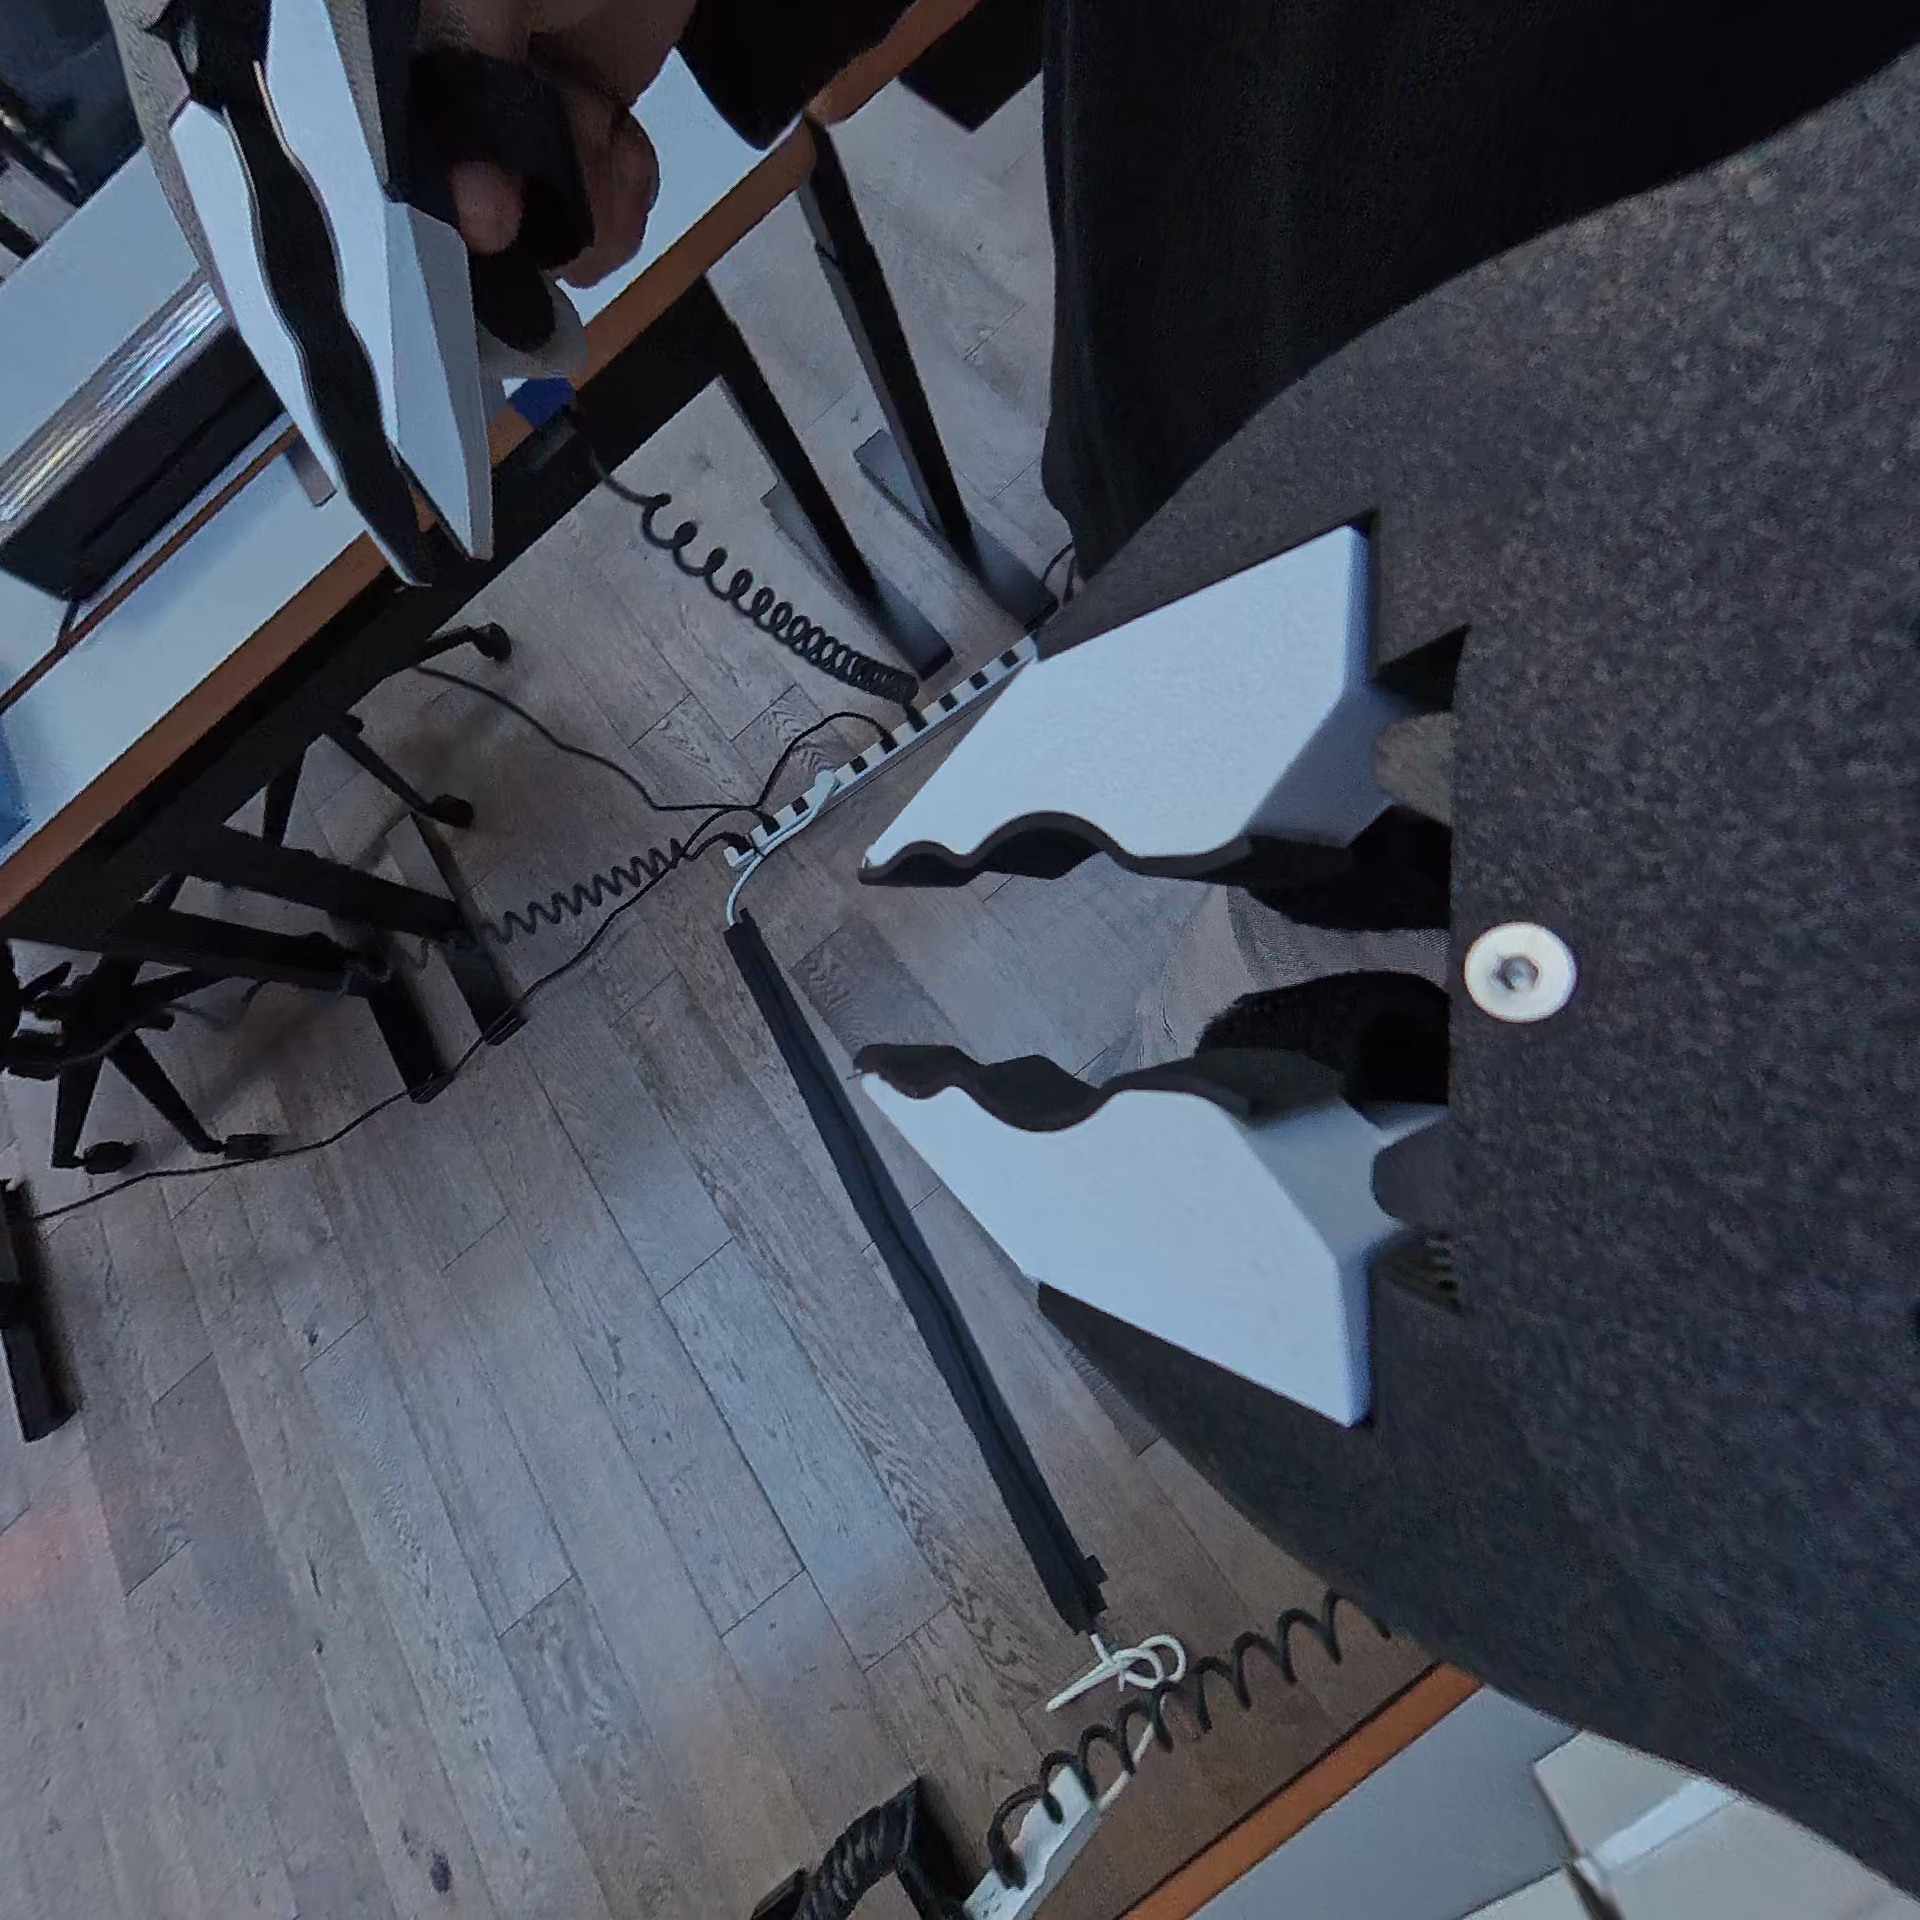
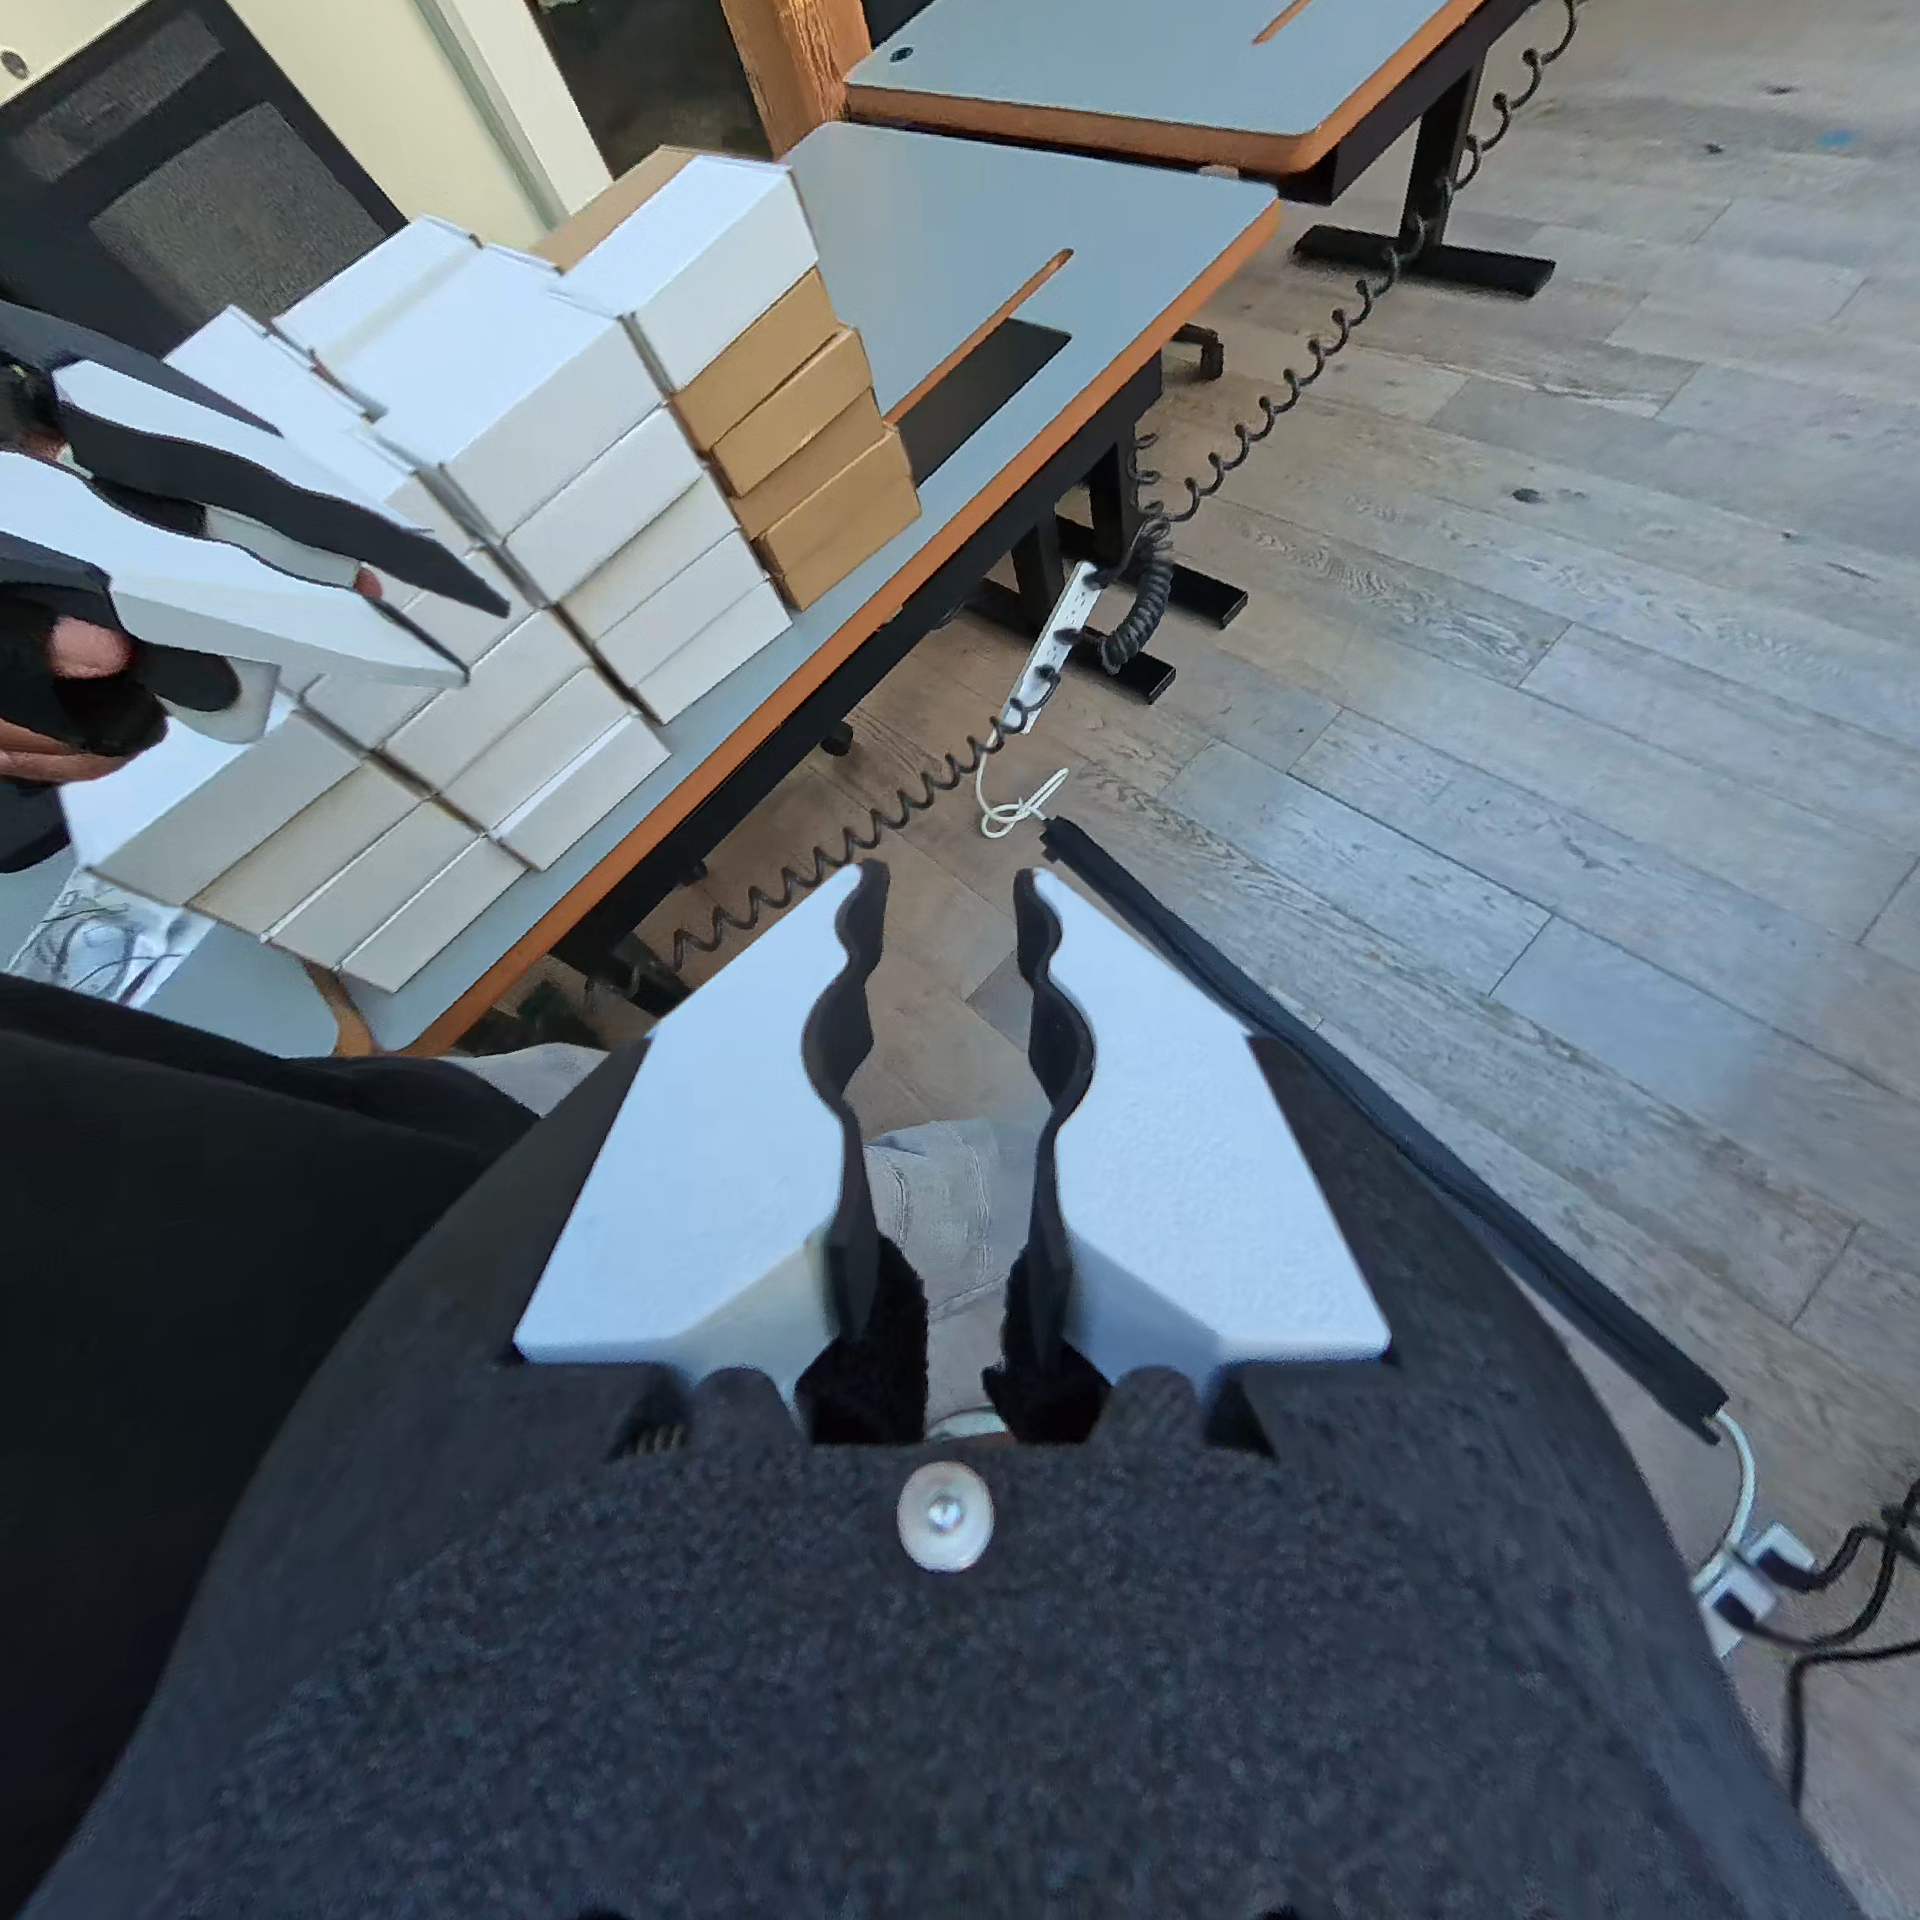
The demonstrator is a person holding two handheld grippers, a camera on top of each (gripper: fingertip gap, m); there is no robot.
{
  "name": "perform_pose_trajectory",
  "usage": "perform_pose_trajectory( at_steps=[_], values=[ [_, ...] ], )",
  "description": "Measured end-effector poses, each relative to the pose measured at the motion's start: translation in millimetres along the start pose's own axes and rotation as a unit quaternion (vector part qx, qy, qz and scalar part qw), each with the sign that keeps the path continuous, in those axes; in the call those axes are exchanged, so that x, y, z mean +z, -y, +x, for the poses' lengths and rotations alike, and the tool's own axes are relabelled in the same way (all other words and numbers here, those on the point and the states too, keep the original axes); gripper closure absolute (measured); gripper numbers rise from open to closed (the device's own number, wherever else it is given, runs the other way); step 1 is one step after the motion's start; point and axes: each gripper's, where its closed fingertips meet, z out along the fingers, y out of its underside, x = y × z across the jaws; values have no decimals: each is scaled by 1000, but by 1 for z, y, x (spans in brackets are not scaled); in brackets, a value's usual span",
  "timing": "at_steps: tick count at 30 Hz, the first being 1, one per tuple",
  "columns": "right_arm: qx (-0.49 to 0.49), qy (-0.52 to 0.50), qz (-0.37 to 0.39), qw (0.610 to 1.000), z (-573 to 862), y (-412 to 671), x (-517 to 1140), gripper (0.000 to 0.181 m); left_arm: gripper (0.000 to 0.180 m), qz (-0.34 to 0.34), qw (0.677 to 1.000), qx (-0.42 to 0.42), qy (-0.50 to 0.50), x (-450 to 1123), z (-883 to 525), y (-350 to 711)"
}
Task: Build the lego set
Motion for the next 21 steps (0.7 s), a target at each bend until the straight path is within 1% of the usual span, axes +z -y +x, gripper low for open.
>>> perform_pose_trajectory(
  at_steps=[4,7,10,14,17,21],
  values=[
    [-28,31,-6,999,45,57,72,156,152,31,999,-6,25,40,-79,53],
    [-47,52,-30,997,77,105,126,156,152,38,998,-40,41,64,-141,91],
    [-74,79,-24,994,102,167,169,157,152,67,995,-58,47,71,-193,141],
    [-111,94,-50,988,141,217,231,157,152,58,992,-62,91,78,-262,169],
    [-121,127,-48,983,159,254,272,157,151,59,986,-104,113,83,-306,179],
    [-141,162,-64,975,194,285,333,156,151,73,976,-150,140,104,-360,202]
  ],
)
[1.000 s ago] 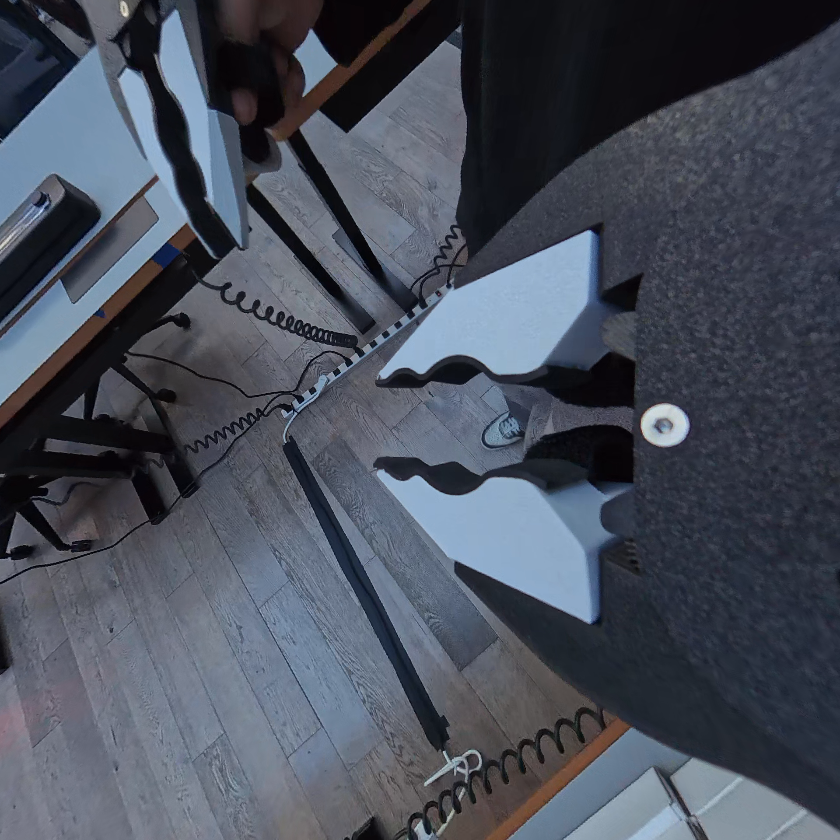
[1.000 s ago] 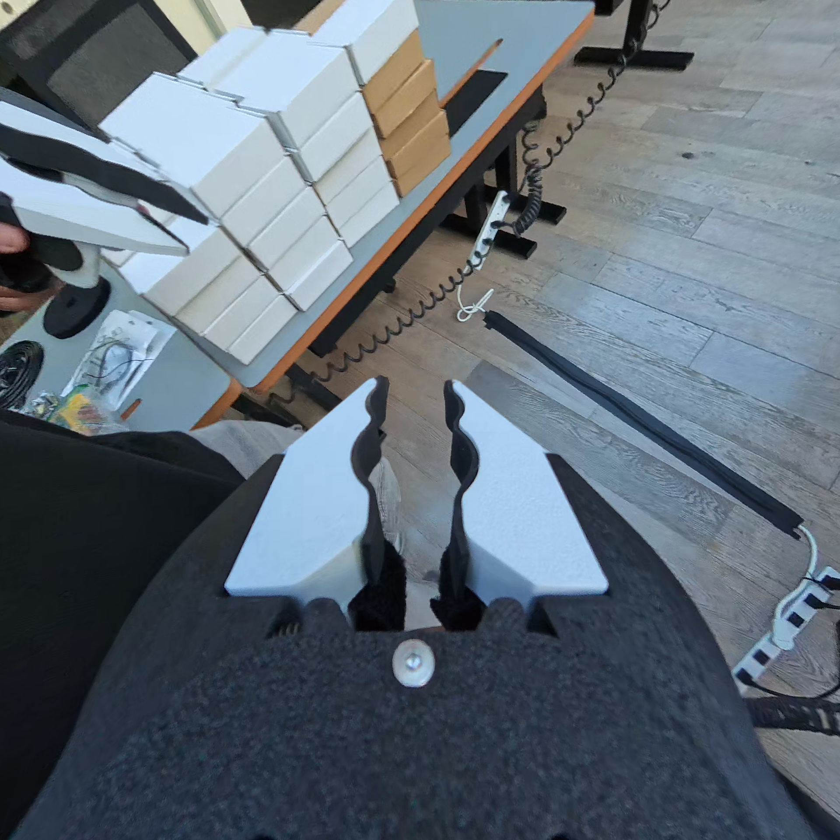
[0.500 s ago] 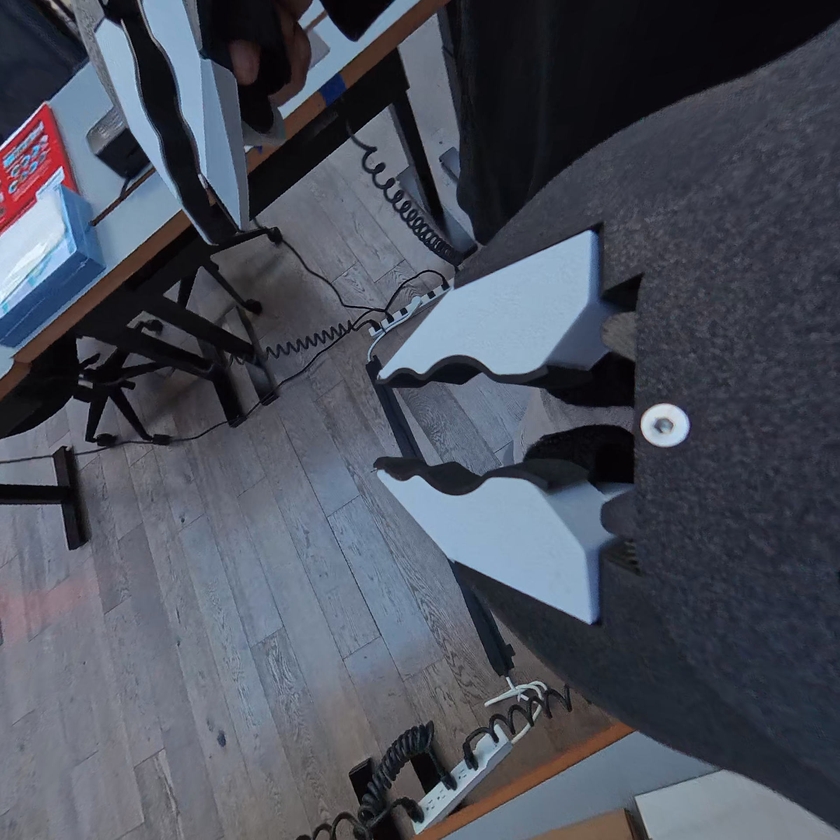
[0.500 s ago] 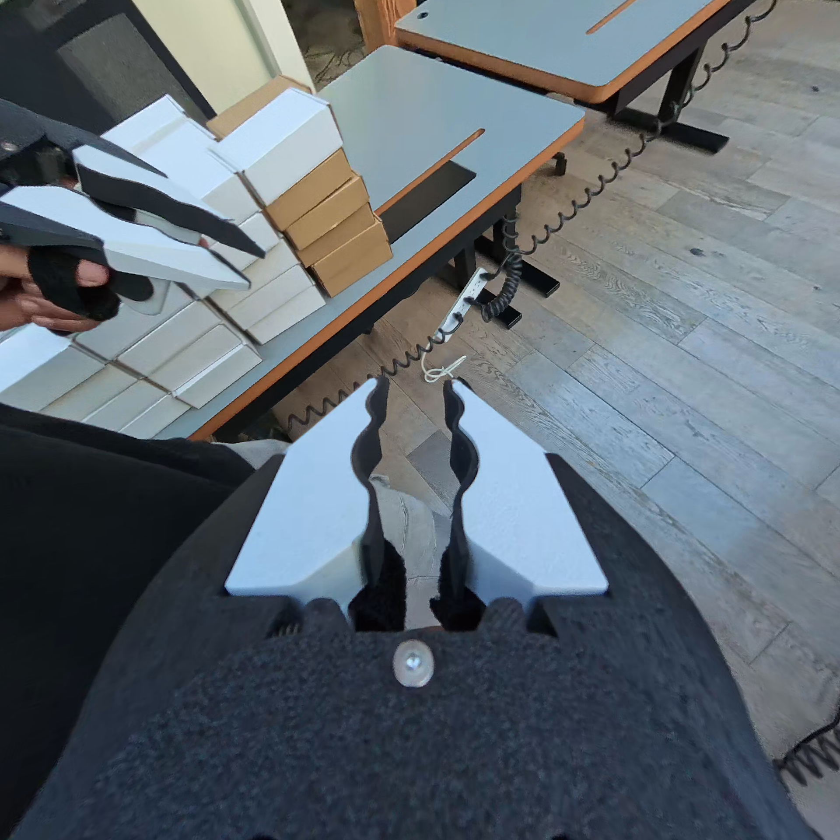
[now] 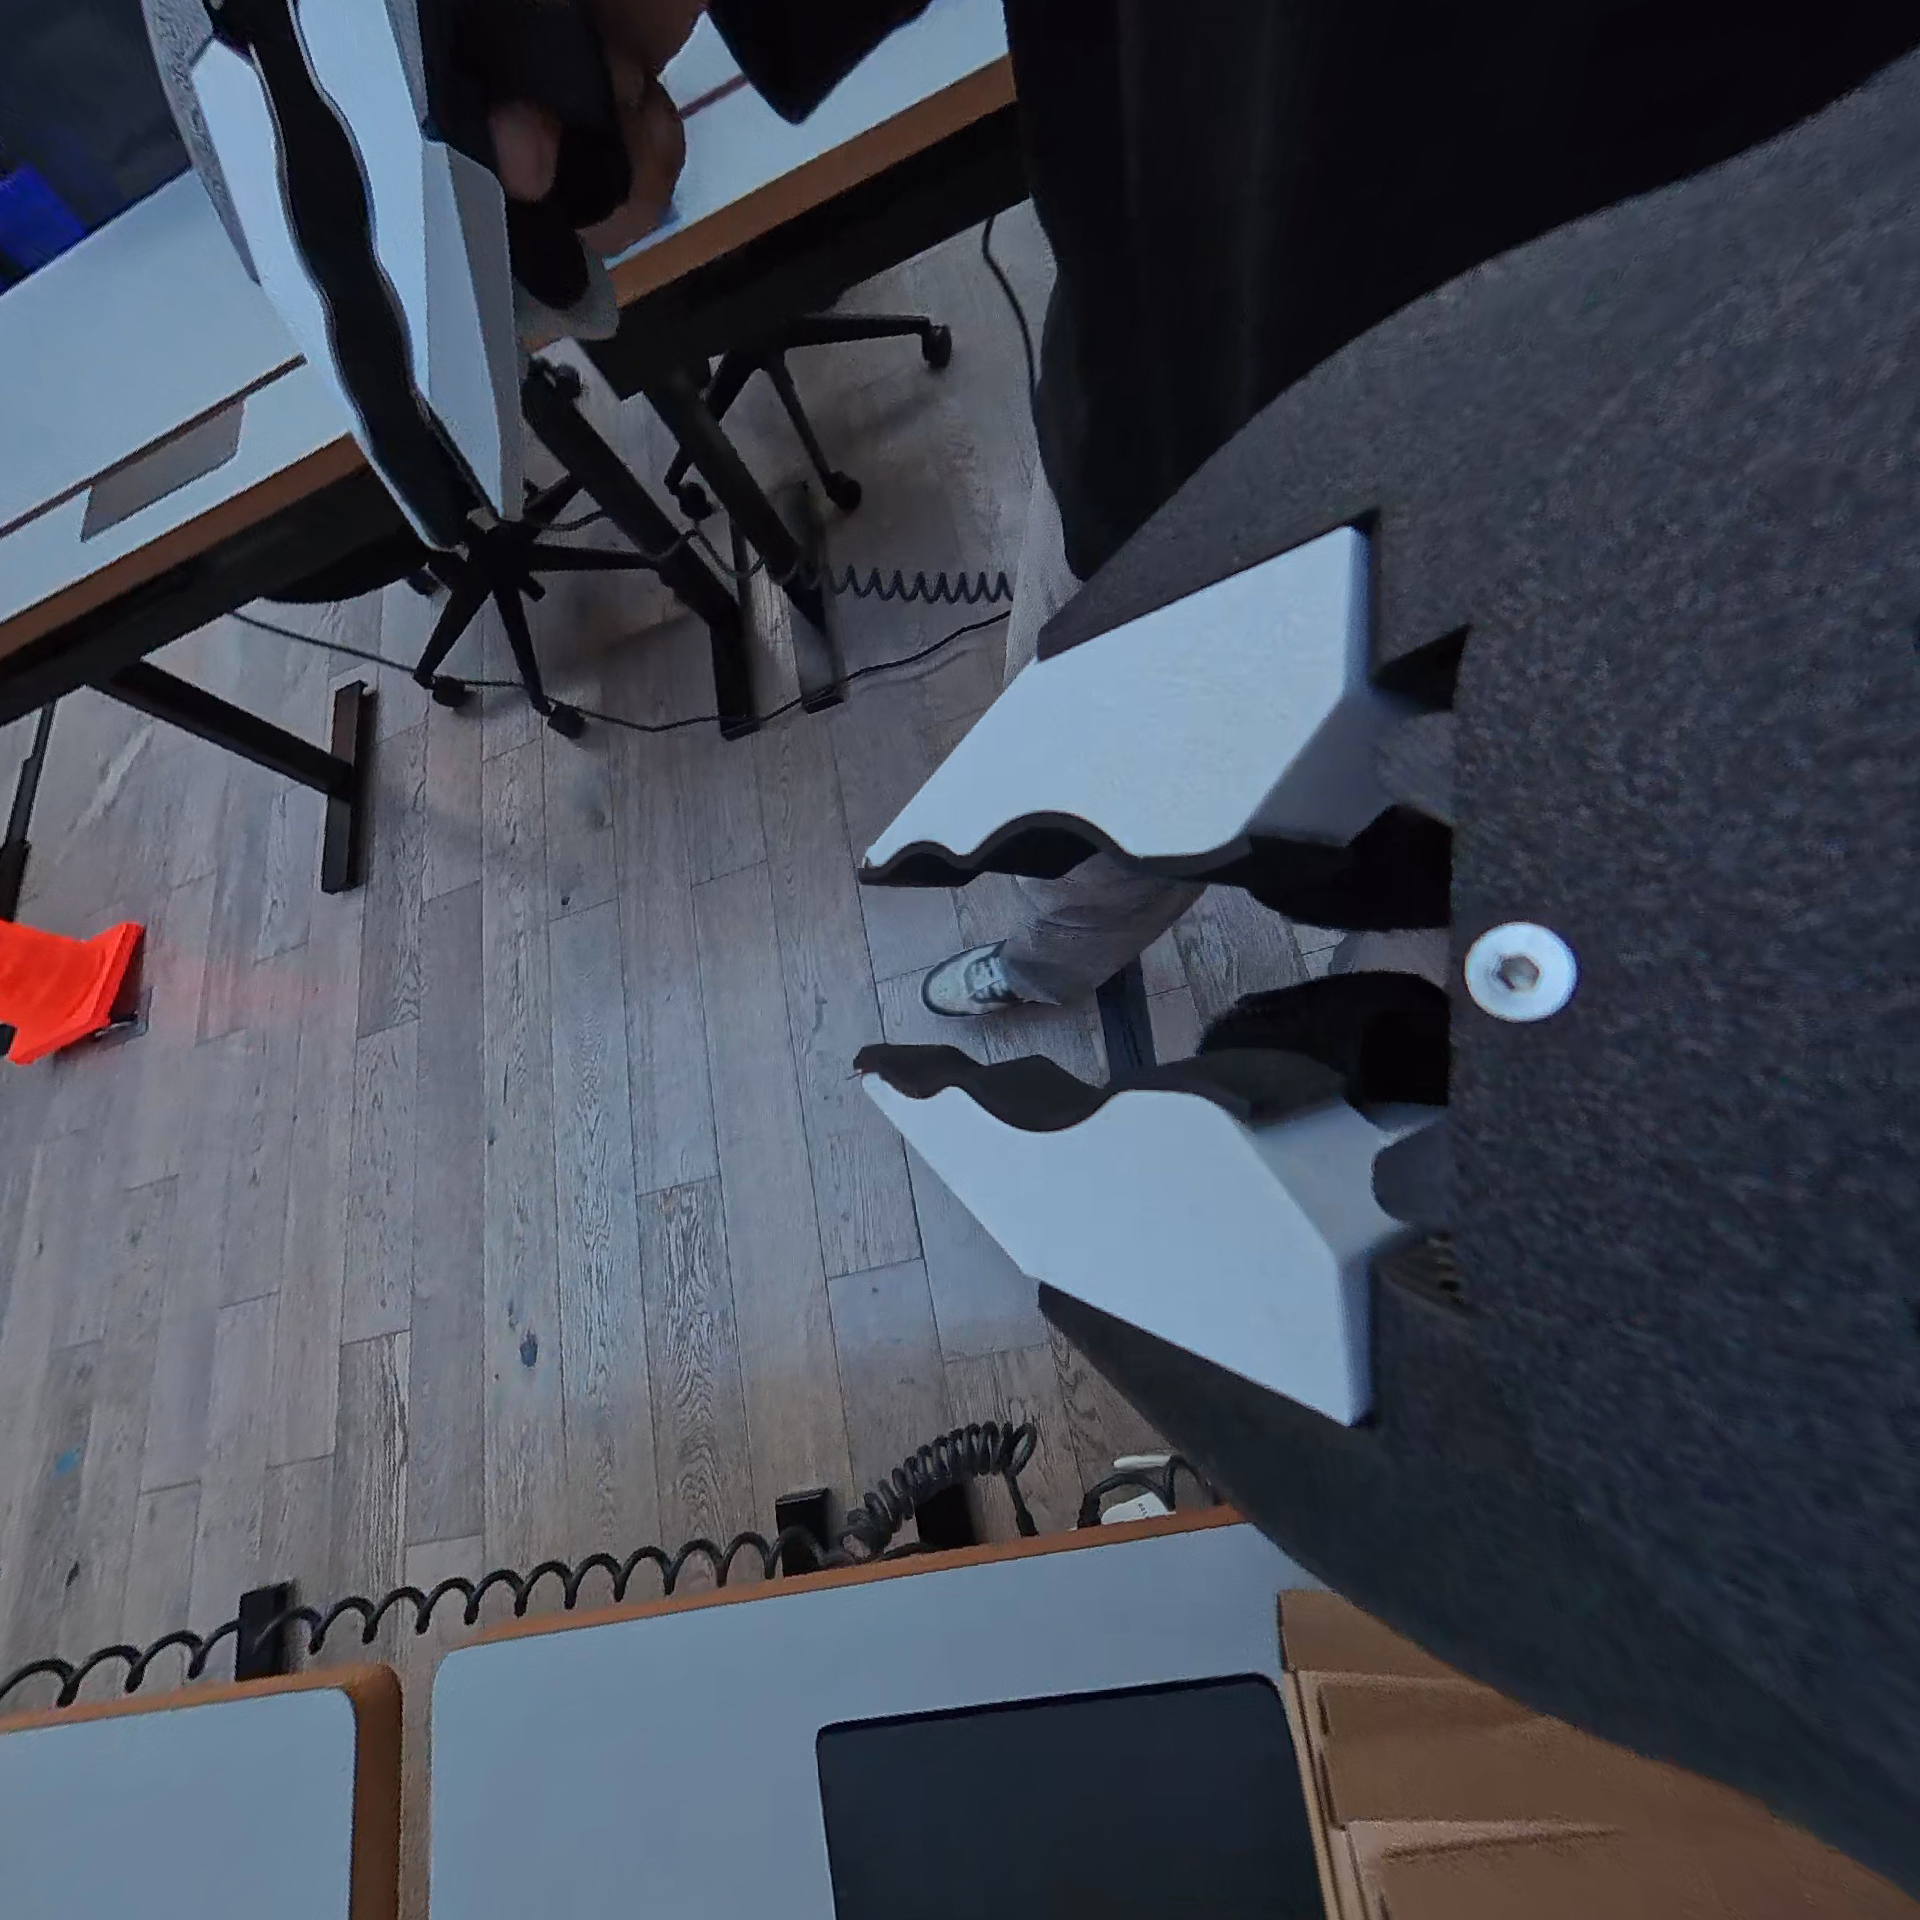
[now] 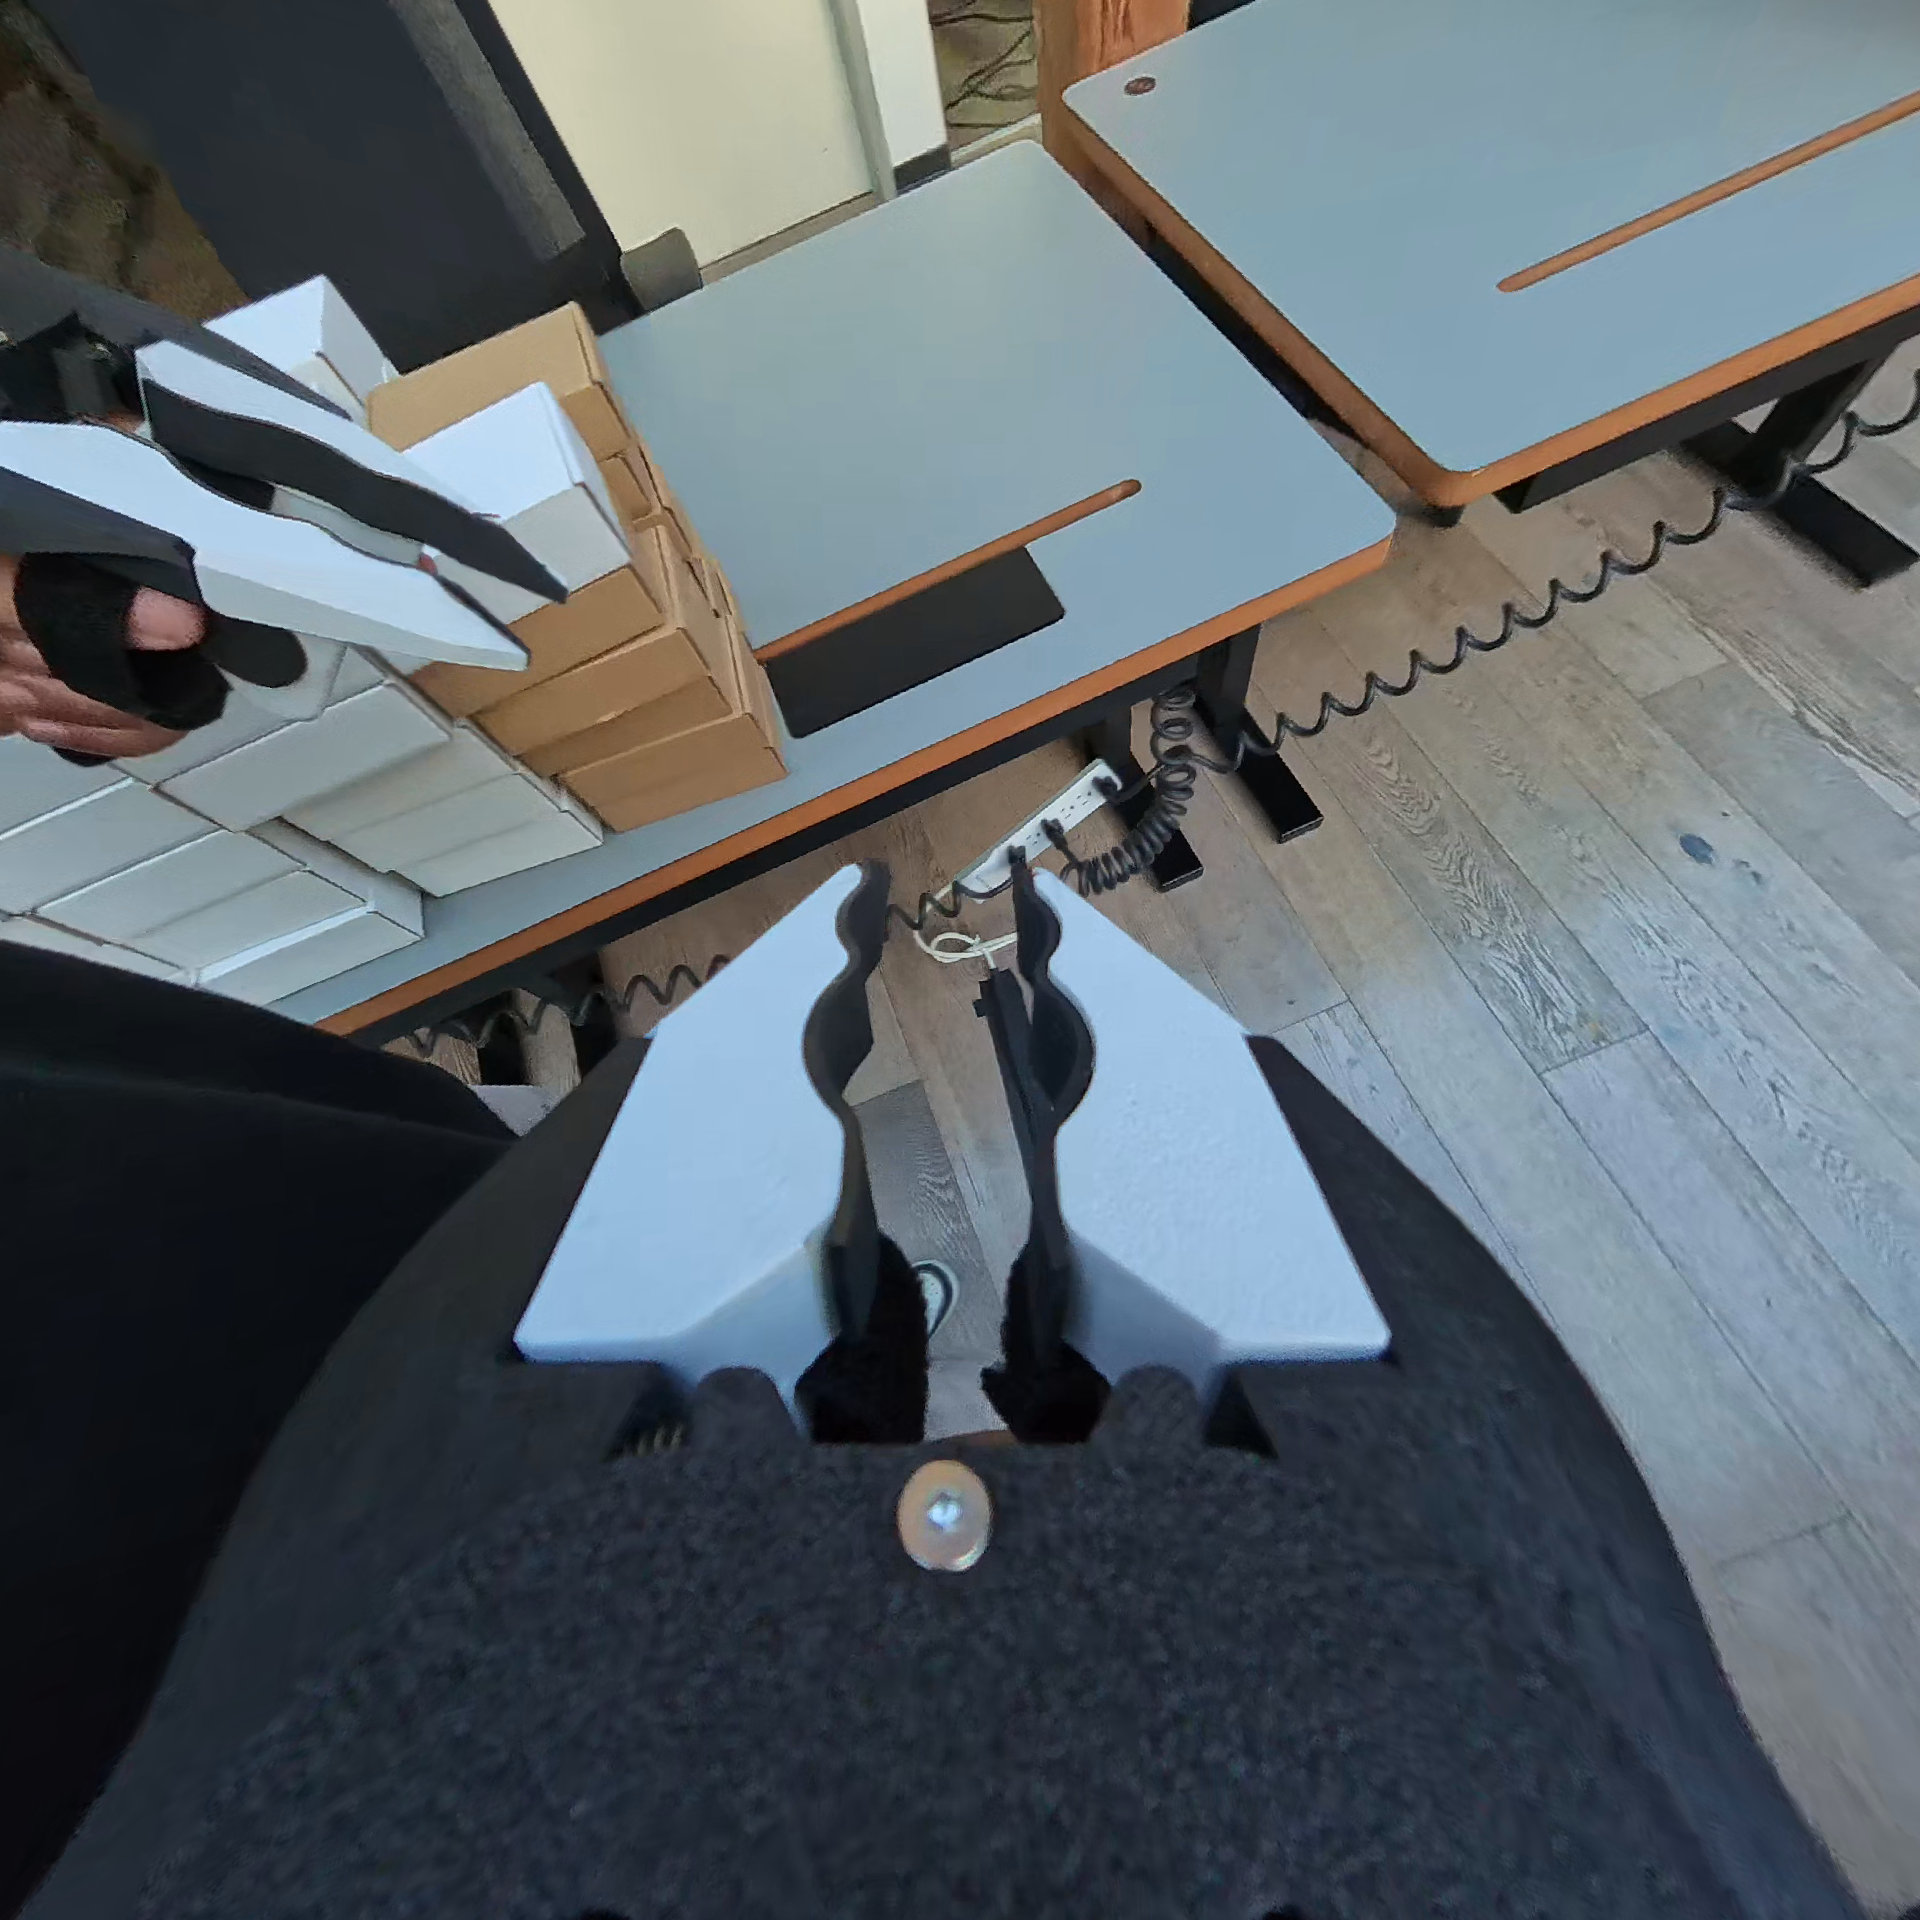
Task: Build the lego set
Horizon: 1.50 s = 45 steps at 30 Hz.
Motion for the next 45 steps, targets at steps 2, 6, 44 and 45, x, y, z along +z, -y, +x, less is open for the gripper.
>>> perform_pose_trajectory(
  at_steps=[2,6,44,45],
  values=[
    [-4,18,-2,1000,36,11,17,157,152,0,1000,-4,19,30,-17,21],
    [-7,33,10,999,131,37,45,157,152,-13,999,-10,45,109,-50,77],
    [-105,131,12,986,764,490,407,152,156,44,979,-50,191,486,-517,609],
    [-106,134,14,985,774,501,419,151,156,49,979,-60,189,491,-527,617]
  ],
)
